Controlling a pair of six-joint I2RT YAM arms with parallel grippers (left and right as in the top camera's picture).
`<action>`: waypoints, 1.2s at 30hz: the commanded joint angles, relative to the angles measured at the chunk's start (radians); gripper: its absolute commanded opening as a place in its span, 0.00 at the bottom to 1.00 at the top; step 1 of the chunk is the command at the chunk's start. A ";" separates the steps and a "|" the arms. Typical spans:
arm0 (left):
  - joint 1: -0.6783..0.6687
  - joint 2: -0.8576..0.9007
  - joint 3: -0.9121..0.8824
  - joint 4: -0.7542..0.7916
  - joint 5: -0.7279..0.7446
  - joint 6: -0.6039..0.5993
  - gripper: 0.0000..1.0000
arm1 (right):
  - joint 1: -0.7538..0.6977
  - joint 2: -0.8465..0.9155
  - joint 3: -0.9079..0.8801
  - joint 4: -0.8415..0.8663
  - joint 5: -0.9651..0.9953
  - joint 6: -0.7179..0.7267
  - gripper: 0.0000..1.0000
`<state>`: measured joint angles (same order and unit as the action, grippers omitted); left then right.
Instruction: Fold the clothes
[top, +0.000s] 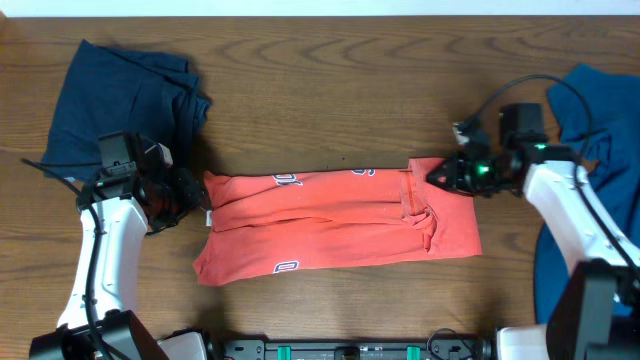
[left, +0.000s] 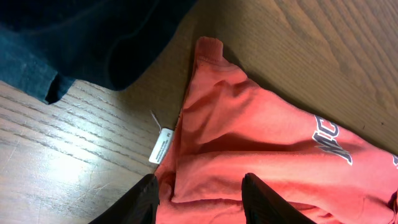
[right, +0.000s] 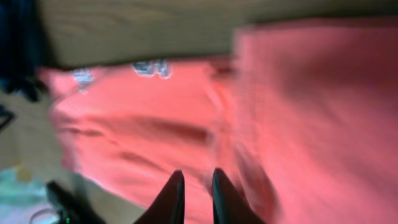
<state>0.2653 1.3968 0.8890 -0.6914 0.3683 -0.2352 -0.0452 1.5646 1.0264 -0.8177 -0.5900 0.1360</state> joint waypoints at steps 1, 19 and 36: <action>-0.003 -0.007 0.027 -0.002 0.013 0.014 0.45 | 0.004 -0.042 0.018 -0.106 0.178 -0.010 0.12; -0.003 -0.007 0.027 -0.007 0.013 0.014 0.45 | 0.228 -0.082 -0.201 0.096 -0.046 -0.050 0.01; -0.003 -0.007 0.027 -0.021 0.013 0.040 0.46 | -0.283 -0.048 -0.080 -0.011 0.115 -0.063 0.87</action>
<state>0.2653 1.3968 0.8890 -0.7074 0.3717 -0.2256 -0.2783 1.4590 0.9520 -0.8185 -0.4900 0.0917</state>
